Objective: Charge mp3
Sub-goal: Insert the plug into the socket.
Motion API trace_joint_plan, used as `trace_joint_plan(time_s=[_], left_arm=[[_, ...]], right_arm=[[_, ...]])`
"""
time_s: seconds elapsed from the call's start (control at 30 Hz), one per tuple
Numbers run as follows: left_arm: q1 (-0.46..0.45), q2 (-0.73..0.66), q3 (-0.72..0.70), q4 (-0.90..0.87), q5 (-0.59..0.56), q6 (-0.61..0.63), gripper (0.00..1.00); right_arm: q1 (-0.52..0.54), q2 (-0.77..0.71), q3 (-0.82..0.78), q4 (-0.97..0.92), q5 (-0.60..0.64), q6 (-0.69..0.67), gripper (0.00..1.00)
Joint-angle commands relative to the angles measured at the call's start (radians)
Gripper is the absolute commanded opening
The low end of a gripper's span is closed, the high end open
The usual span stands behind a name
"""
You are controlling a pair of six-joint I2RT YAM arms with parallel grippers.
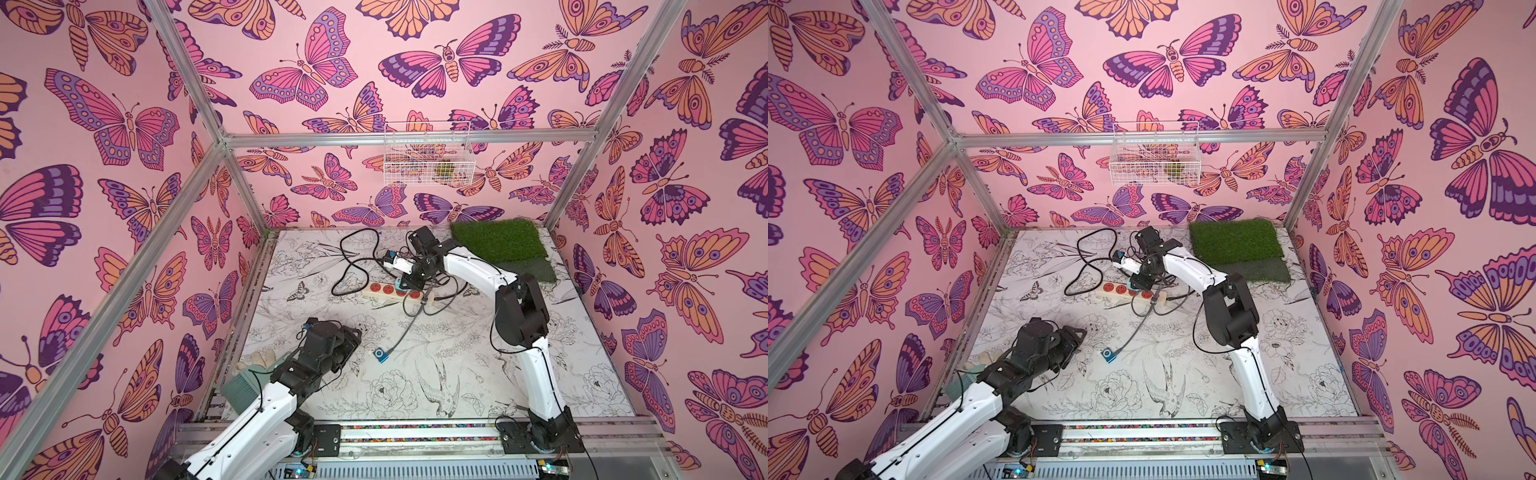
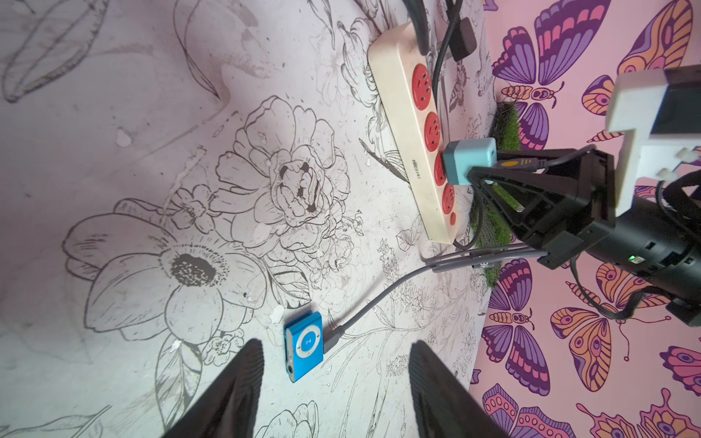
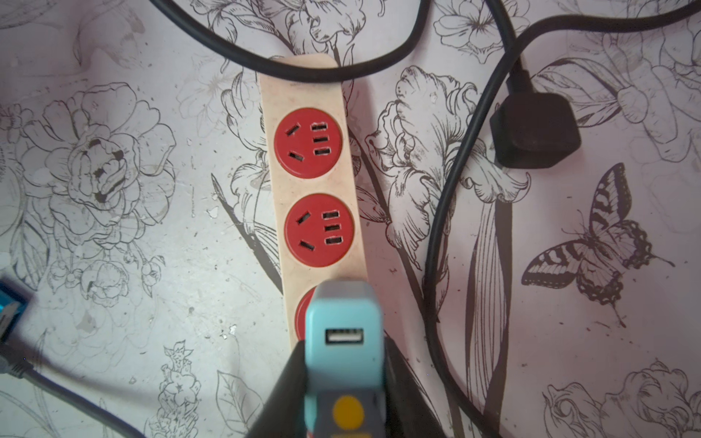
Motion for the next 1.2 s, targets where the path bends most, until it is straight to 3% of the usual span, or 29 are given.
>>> trace_joint_plan(time_s=[0.0, 0.37, 0.53, 0.6, 1.07, 1.17], left_arm=[[0.007, 0.007, -0.014, -0.021, -0.007, 0.024, 0.63], [0.007, -0.022, -0.018, -0.044, -0.012, 0.019, 0.63], [0.007, -0.022, -0.016, -0.044, -0.015, 0.022, 0.64], [0.007, -0.017, -0.015, -0.043, -0.014, 0.023, 0.64], [0.007, -0.015, -0.011, -0.047, -0.013, 0.024, 0.64], [0.007, -0.011, -0.009, -0.043, -0.015, 0.022, 0.64]], right_arm=[[0.021, 0.128, -0.082, -0.085, 0.072, 0.063, 0.0], [0.039, 0.122, -0.117, -0.076, 0.129, 0.09, 0.0], [0.039, 0.11, -0.14, -0.054, 0.137, 0.101, 0.25], [0.036, 0.108, -0.142, -0.055, 0.134, 0.102, 0.31], [0.038, 0.022, -0.172, -0.017, 0.122, 0.107, 0.44], [0.04, -0.03, -0.19, -0.013, 0.135, 0.113, 0.53]])
